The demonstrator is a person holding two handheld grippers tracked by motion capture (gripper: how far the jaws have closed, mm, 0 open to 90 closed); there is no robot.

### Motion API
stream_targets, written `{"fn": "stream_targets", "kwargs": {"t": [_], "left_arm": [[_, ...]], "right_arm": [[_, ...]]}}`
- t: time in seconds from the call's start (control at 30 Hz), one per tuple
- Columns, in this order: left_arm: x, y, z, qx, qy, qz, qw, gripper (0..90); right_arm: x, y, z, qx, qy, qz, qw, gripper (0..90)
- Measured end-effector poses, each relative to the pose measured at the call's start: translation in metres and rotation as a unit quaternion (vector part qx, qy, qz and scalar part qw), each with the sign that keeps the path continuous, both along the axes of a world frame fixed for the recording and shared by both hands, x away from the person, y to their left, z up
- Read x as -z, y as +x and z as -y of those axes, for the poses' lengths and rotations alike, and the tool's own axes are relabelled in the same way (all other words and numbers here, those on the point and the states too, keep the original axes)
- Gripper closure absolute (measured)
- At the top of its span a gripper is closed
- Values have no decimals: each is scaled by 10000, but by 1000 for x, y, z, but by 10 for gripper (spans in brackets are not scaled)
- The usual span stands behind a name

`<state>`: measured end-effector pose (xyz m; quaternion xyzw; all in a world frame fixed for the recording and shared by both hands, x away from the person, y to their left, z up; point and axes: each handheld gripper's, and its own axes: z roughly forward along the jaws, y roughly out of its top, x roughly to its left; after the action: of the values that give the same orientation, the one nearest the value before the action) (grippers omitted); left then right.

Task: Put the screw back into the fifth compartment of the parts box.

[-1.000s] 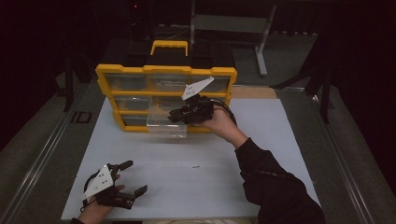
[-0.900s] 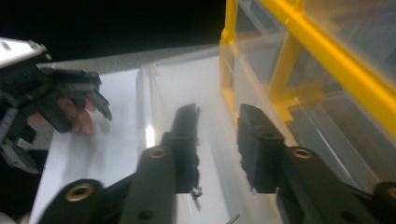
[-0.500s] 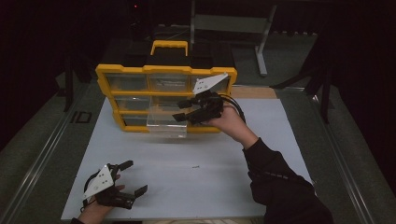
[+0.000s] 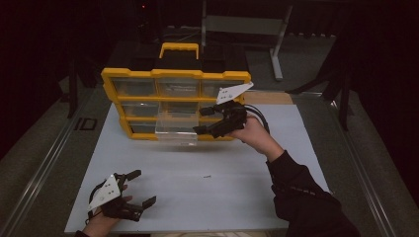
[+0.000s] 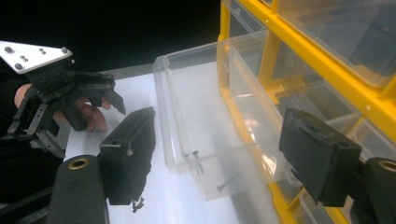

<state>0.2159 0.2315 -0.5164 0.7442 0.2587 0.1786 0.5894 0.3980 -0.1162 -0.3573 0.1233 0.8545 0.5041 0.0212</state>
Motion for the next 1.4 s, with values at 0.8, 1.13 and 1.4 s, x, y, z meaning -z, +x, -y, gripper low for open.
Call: {"fn": "stream_targets", "kwargs": {"t": [0.8, 1.13, 1.4], "left_arm": [[0, 0, 0, -4, 15, 5, 10000, 17], [0, 0, 0, 1, 12, 0, 10000, 18], [0, 0, 0, 1, 9, 2, 10000, 18]], "right_arm": [[63, -17, 30, -110, 6, -290, 9995, 238], [97, -25, 27, -276, -57, -458, 9986, 315], [117, -30, 27, -470, -199, -468, 9976, 414]]}}
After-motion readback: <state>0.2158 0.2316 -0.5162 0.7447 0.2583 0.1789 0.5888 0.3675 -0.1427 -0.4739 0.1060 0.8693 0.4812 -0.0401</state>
